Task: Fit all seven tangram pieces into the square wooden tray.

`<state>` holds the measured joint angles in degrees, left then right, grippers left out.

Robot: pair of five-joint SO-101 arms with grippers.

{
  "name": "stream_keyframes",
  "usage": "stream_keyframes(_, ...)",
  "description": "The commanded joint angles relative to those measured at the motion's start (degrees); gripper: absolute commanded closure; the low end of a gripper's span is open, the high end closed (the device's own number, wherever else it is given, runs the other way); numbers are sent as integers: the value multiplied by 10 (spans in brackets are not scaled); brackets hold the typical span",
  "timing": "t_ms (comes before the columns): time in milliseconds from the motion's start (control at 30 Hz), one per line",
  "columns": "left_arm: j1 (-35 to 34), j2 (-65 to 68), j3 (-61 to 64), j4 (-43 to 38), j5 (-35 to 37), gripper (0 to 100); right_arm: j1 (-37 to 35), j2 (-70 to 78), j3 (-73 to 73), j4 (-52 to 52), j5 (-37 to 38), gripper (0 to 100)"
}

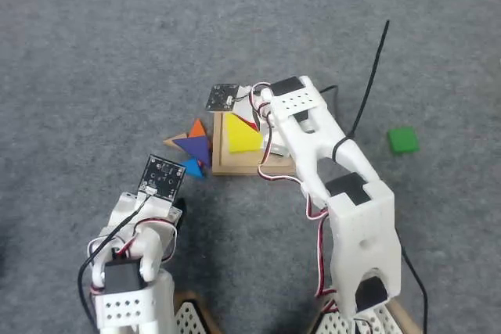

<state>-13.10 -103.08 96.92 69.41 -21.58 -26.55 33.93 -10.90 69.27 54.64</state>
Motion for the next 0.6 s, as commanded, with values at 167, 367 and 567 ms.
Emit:
stream_keyframes(167,-4,-9,-5,5,-8,793,31,6,-135,29,-40,989)
stream_keyframes(367,-4,-9,-5,5,-8,793,57,60,-249,51,-84,989)
stream_keyframes(567,-4,-9,-5,5,-8,793,51,115,-393,93,-122,989)
